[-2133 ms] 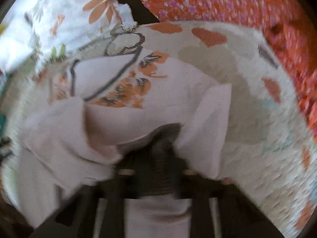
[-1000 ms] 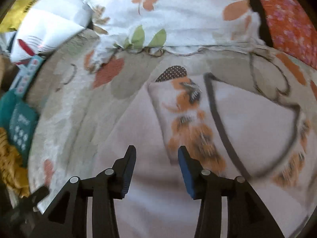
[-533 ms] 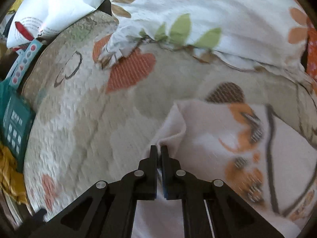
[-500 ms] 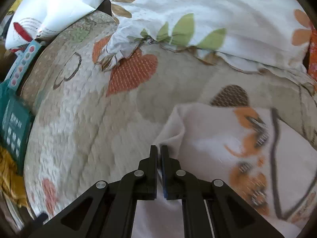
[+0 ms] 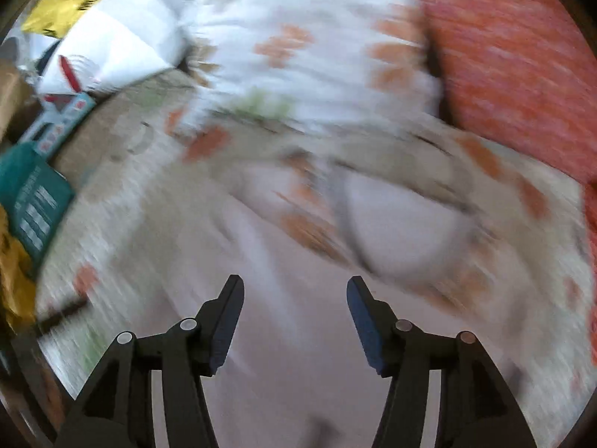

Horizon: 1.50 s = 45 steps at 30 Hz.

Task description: Fold small clothes

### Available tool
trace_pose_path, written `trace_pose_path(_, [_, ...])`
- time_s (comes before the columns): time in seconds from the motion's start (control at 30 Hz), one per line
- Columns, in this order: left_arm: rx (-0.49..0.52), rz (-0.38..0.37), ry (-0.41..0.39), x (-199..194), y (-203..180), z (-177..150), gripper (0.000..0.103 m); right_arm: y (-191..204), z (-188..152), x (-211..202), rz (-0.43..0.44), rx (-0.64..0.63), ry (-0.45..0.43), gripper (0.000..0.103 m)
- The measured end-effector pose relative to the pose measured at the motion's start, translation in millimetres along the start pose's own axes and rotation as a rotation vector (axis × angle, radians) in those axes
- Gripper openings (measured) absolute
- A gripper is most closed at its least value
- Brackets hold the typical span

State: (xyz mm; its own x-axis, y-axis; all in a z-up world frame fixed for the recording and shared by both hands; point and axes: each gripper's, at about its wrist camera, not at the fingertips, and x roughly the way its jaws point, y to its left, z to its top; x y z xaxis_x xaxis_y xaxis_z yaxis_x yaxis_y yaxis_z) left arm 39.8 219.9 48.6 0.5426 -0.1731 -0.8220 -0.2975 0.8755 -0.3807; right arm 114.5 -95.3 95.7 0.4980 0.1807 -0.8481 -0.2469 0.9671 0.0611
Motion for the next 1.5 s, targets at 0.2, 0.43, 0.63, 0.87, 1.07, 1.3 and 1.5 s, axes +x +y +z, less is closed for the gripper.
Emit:
trace_pose_path(0.2, [0.061, -0.053, 0.126, 8.8, -0.1, -29.8, 0.087, -115.7, -119.8, -59.1, -0.06, 0.297, 0.027, 0.062])
trace_pose_path(0.43, [0.073, -0.068, 0.082, 3.2, 20.5, -67.0, 0.065, -182.1, -221.2, -52.1, 0.014, 0.533, 0.051, 0.062])
trace_pose_path(0.63, [0.185, -0.066, 0.016, -9.1, 15.2, -101.3, 0.065, -167.6, -245.2, -46.8, 0.246, 0.562, -0.019, 0.063])
trace_pose_path(0.87, [0.136, -0.201, 0.051, -16.5, 19.4, -137.8, 0.063, -161.6, -266.7, -39.8, 0.476, 0.637, -0.04, 0.063])
trace_pose_path(1.07, [0.069, -0.259, 0.091, -16.3, 20.4, -172.6, 0.057, -166.9, -286.5, -35.0, 0.6, 0.706, -0.039, 0.063])
trace_pose_path(1.3, [-0.066, -0.364, 0.153, -12.6, 35.9, -190.1, 0.057, -156.0, -300.0, -31.7, 0.676, 0.712, -0.018, 0.063])
trace_pose_path(1.5, [-0.099, -0.377, 0.185, -11.9, 40.3, -208.6, 0.048, -143.5, -303.1, -29.5, 0.71, 0.694, 0.009, 0.063])
